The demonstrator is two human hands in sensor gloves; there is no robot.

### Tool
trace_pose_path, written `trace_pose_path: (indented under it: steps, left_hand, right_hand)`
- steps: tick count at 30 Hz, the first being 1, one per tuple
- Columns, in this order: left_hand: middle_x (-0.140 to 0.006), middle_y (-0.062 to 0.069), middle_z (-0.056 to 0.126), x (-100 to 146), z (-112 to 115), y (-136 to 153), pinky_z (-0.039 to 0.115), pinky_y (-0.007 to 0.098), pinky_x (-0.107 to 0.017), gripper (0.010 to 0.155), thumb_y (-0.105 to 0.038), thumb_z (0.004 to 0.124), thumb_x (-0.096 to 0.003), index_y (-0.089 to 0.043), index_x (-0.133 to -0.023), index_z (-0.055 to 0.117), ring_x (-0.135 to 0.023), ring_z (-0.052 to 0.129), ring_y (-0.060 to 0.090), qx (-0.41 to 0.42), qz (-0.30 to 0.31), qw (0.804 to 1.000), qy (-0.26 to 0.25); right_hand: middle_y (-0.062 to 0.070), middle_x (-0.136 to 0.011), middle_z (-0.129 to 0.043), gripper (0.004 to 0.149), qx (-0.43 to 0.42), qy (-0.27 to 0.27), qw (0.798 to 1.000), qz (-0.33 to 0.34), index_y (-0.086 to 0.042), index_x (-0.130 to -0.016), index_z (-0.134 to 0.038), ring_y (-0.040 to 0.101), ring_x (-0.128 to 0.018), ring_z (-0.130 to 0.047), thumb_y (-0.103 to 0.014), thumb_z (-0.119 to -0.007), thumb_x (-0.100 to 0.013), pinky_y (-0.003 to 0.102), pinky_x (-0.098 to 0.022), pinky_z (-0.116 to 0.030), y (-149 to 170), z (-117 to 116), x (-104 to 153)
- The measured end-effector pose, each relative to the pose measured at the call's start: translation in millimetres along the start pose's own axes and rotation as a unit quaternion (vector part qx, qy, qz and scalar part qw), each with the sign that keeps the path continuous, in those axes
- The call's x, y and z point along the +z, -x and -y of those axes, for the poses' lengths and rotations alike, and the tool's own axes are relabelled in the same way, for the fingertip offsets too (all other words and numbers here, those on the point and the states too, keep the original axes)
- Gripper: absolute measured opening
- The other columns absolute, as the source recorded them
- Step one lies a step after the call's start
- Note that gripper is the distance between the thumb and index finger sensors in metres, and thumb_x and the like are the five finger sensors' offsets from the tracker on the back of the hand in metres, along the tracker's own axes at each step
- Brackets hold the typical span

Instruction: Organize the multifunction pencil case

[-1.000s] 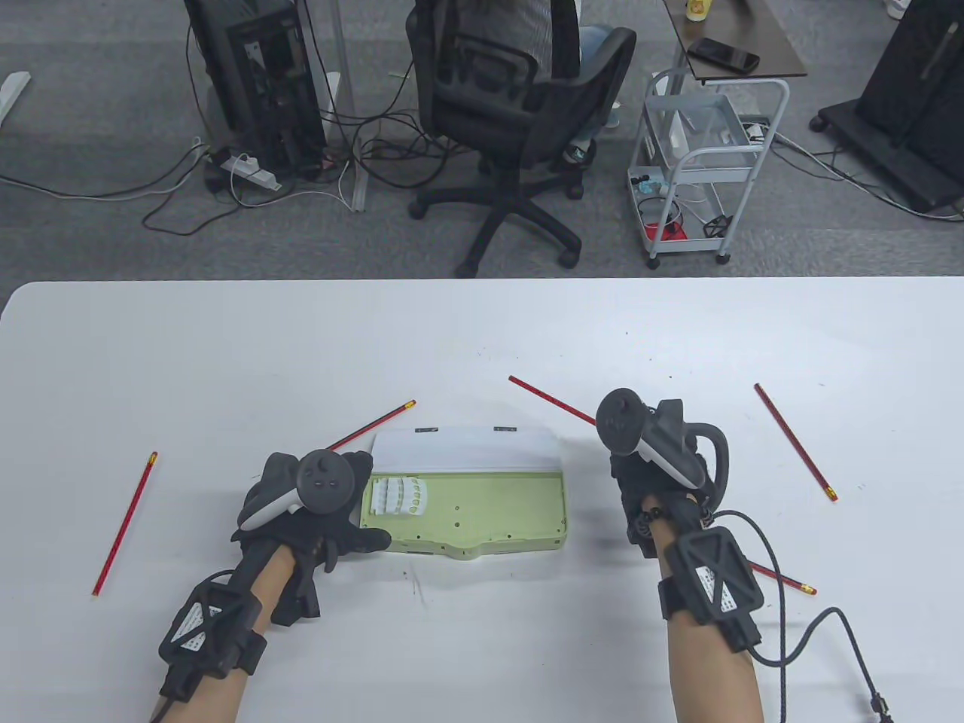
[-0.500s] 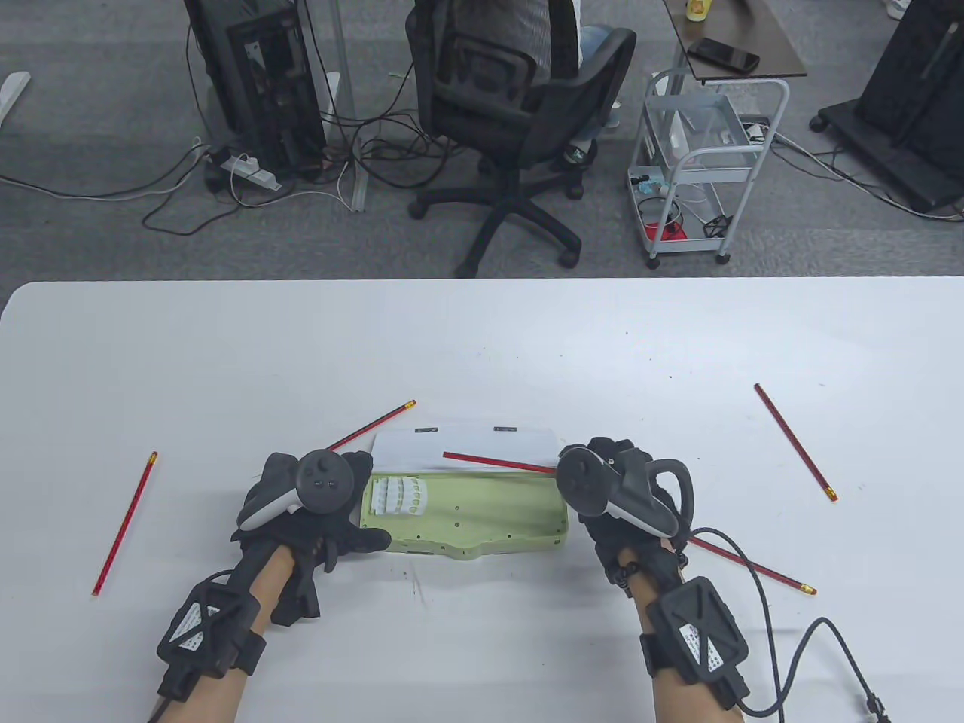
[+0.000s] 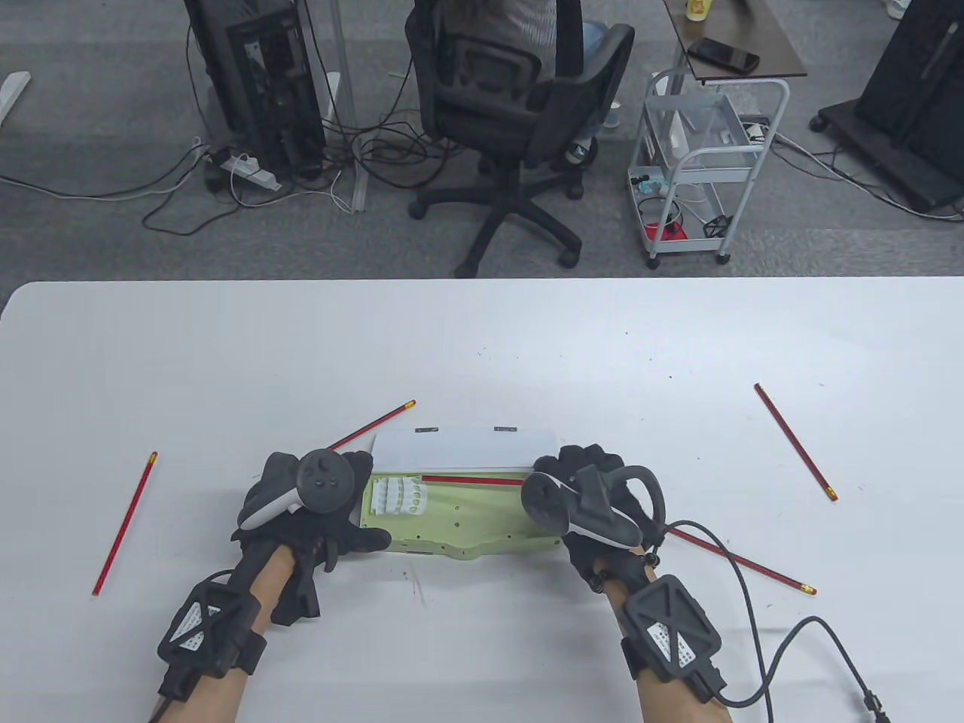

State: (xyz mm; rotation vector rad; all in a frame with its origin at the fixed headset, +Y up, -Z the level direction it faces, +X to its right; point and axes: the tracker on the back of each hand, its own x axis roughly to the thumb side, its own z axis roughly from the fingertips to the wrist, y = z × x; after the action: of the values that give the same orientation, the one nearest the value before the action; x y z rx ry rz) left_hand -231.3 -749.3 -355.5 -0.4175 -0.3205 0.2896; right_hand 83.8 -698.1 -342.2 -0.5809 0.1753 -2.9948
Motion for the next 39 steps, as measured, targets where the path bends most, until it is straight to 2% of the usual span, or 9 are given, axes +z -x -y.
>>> trace_pose_path:
  steps: [22,31,39]
  left_hand:
    - [-0.123,0.018,0.035,-1,0,-1,0.048,0.072,-0.071,0.113,-0.068,0.077,-0.0289,-0.014,-0.112,0.024,-0.111,0.047,0.049,-0.001,-0.001,1.000,0.003]
    - [-0.123,0.018,0.035,-1,0,-1,0.048,0.072,-0.071,0.113,-0.067,0.077,-0.0289,-0.014,-0.112,0.024,-0.111,0.047,0.049,-0.002,-0.002,1.000,0.003]
    - [-0.123,0.018,0.035,-1,-1,-1,0.048,0.072,-0.071,0.113,-0.067,0.077,-0.0290,-0.014,-0.112,0.023,-0.111,0.046,0.049,-0.002,-0.002,1.000,0.005]
  right_hand:
    - [0.017,-0.085,-0.081,0.040,0.012,0.013,1.000,0.020,-0.020,-0.089,-0.078,0.042,-0.074,-0.087,-0.027,-0.076,-0.049,0.059,-0.062,-0.075,-19,-5,-12]
    - [0.016,-0.084,-0.084,0.040,0.022,0.019,0.999,0.019,-0.020,-0.088,-0.081,0.041,-0.074,-0.089,-0.028,-0.079,-0.049,0.058,-0.061,-0.077,-19,-8,-11]
    - [0.017,-0.086,-0.084,0.043,0.006,0.035,0.999,0.000,-0.016,-0.091,-0.078,0.042,-0.075,-0.089,-0.030,-0.076,-0.051,0.058,-0.061,-0.077,-11,-2,-10]
